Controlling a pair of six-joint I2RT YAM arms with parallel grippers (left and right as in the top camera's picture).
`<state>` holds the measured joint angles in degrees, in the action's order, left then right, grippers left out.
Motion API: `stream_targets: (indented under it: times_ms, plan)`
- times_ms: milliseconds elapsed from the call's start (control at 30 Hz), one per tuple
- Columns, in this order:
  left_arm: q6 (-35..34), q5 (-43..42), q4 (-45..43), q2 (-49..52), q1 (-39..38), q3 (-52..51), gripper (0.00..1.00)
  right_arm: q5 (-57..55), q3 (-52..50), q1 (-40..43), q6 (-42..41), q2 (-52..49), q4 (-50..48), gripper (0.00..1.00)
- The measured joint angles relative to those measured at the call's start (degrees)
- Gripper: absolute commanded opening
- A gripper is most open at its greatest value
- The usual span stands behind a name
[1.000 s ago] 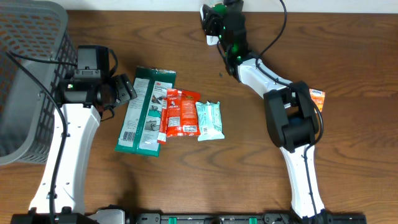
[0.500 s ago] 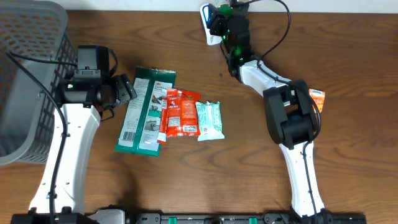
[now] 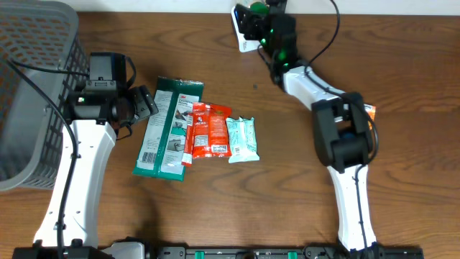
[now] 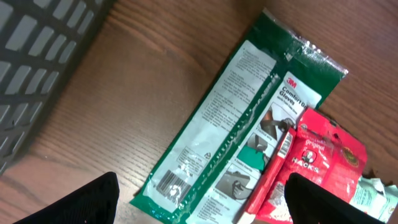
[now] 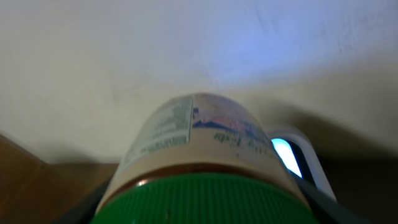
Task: Scan the item barcode
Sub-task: 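Hold the jar's label against the white scanner with the right gripper, then carry the jar right and lower it beside the tissue pack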
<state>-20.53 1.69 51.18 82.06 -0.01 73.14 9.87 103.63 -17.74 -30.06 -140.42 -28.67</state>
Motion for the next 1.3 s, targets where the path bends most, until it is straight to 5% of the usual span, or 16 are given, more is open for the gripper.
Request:
stream_targets:
  times_ms: [200,433,700,900,1300]
  plan:
    - [0.0,0.0,-0.02,0.0,0.0,0.0,0.85,6.82,-0.55,3.63,0.48,12.35,29.33,0.01]
    - [0.0,0.0,0.02,0.02,0.0,0.0,0.85,8.68,0.22,6.93,10.36,32.85,66.66,0.01]
    - [0.0,-0.02,0.02,0.02,0.0,0.0,0.86,1.62,0.57,7.32,19.67,37.73,95.89,0.01]
    - [0.0,-0.02,0.0,0.02,0.0,0.0,0.86,-7.67,-5.55,7.39,20.94,37.4,99.69,0.01]
    - [0.0,-0.02,0.02,0.02,0.0,0.0,0.85,-16.5,-27.74,9.97,20.65,36.74,79.97,0.01]
